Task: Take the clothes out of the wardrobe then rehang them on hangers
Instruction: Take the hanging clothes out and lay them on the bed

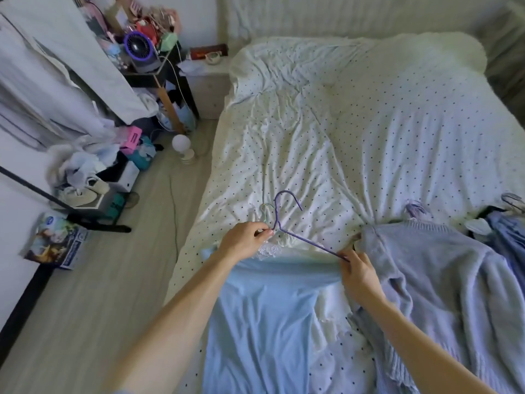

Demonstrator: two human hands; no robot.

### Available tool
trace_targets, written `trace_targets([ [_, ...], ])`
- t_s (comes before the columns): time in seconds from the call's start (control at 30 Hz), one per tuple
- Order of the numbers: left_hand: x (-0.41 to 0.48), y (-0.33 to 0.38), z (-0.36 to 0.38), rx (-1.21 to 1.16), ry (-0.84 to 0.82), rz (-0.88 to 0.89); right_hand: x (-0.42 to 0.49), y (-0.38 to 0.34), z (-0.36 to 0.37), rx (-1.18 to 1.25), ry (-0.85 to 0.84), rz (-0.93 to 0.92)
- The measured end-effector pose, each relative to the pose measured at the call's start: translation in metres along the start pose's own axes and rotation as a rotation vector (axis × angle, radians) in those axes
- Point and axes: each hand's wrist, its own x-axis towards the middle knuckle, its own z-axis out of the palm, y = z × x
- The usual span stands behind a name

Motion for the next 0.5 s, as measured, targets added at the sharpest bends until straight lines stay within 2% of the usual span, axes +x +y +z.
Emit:
trace_targets([
  [0.3,0.108,-0.084,0.043,0.095,-0.048,-0.111,0.08,-0.011,0.063,-0.095,-0.098,0.124],
  [0.5,0.188,-0.123,0.09,0.178,-0.002,-0.237,0.126,0.018,0.107,-0.184,-0.189,0.084],
])
